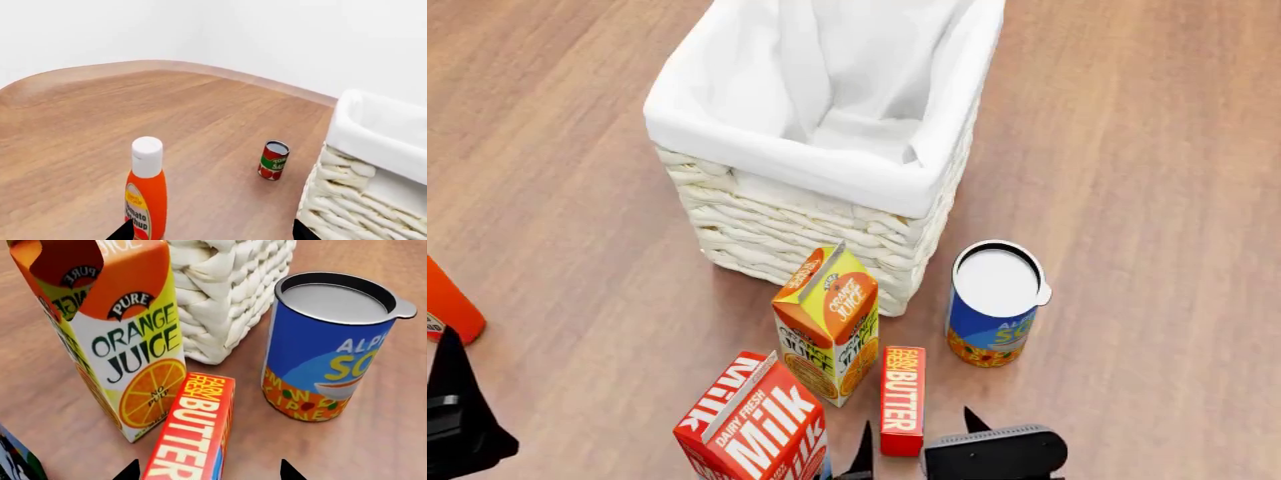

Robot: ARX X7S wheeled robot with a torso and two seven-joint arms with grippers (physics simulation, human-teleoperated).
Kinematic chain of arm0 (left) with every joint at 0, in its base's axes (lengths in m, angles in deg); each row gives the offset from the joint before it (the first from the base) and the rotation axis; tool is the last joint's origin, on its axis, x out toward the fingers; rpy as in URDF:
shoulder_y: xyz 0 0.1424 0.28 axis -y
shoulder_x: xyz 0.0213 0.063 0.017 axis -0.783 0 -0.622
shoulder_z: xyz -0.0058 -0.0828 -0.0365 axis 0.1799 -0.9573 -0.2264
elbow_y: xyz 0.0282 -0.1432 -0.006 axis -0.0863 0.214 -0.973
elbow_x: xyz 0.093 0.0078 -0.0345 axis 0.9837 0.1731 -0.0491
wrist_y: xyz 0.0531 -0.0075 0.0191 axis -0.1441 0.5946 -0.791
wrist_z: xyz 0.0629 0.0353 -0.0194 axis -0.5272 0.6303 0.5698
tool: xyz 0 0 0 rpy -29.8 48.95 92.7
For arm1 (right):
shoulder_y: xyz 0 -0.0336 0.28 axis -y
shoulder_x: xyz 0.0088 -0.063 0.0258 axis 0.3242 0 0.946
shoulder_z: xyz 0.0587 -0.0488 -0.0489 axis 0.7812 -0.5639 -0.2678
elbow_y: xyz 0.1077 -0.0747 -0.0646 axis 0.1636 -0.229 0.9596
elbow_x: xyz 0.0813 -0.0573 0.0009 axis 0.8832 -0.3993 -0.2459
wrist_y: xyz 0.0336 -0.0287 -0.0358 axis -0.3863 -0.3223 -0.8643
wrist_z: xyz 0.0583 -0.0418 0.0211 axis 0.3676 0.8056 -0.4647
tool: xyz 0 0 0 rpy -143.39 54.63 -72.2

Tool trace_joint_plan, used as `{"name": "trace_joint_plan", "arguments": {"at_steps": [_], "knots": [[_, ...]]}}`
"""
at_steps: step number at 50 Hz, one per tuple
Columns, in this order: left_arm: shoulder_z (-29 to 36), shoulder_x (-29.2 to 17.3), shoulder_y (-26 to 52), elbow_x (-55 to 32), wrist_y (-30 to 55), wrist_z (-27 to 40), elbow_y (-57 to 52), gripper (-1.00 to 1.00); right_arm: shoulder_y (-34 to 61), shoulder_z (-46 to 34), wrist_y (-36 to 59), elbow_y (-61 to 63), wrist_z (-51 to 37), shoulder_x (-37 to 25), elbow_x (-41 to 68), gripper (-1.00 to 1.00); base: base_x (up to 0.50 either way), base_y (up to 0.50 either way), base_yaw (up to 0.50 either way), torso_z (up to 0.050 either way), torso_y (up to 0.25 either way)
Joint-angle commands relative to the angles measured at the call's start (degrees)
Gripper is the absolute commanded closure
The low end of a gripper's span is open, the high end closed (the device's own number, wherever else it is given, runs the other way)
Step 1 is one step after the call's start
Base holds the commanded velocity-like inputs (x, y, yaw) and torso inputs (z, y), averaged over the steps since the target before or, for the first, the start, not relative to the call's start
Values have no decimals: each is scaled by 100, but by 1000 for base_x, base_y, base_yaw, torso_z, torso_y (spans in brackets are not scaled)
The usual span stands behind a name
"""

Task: Pick up the butter and put it in the basket.

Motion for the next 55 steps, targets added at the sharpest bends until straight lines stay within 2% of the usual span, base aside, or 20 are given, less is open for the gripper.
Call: {"name": "trace_joint_plan", "arguments": {"at_steps": [1, 14, 15, 31, 47, 55], "knots": [[-138, 74, -108, -17, 37, -180, -138, -100, -5, 132, 22, 59, 66, 148, -91, -100, 0, 0, 0, 0, 0], [-173, 45, -125, -127, 59, -132, -230, -100, 10, 89, 10, 73, 38, 126, -86, -100, 0, 0, 0, 0, 0], [-170, 47, -125, -124, 52, -130, -226, -100, 2, 86, -18, 89, 31, 120, -97, 100, 0, 0, 0, 0, 0], [-204, 2, -121, -213, 64, -83, -277, -100, -129, 34, -51, 374, -81, 76, -100, 100, 0, 0, 0, 0, 0], [-174, -2, -80, -203, 19, -60, -218, -100, -1103, 45, 914, 3055, -869, -554, -168, 100, 0, 0, 0, 0, 0], [-179, -13, -29, -230, 15, -50, -175, -100, -1478, 90, 1042, 3761, -1089, -781, -230, 100, 0, 0, 0, 0, 2]]}}
